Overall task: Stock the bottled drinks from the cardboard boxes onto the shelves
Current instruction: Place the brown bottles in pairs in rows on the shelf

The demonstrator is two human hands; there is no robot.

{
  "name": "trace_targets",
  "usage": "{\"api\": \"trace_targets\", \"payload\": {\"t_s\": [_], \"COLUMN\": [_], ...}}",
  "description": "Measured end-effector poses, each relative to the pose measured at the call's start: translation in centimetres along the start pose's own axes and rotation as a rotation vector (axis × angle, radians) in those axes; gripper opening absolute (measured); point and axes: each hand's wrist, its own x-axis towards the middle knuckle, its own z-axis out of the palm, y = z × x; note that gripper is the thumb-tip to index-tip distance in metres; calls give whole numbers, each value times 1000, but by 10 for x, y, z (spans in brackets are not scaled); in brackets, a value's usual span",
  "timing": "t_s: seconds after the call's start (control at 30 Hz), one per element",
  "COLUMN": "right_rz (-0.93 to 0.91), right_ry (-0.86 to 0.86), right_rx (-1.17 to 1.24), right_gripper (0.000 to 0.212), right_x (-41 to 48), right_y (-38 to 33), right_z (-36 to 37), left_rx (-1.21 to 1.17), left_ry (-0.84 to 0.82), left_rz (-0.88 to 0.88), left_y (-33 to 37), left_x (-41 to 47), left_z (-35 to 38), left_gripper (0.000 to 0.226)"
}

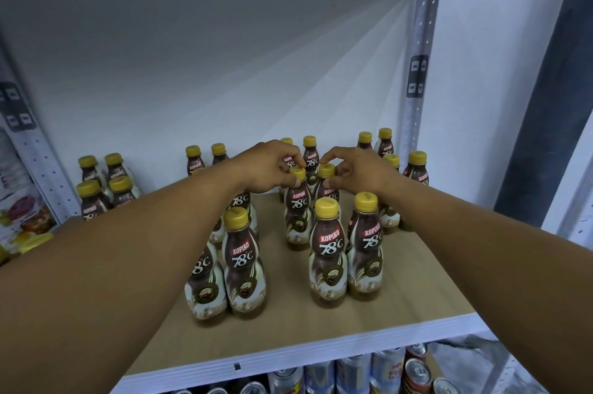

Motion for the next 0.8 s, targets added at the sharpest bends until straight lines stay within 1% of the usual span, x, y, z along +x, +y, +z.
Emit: {"api": "trace_targets", "payload": {"t_s": [0.23,0.5,0.67,0.8], "right_rz": [5,9,2,-11], "right_ry": [-2,-23,-40,-36], "right_rx": [4,84,51,36], "right_gripper": [43,43,49,41], "right_x": [0,-1,-3,-8], "right_y": [1,-4,-13,-19], "right_z": [-1,-8,-13,-20], "left_rx": [34,117,144,150], "left_ry": [15,17,-13,-26], "left_rz": [1,20,28,15], "left_y": [2,7,14,16], "left_x": [-2,-5,-8,-12], "left_z": [1,-1,-6,-10], "left_gripper": [31,33,42,50]}}
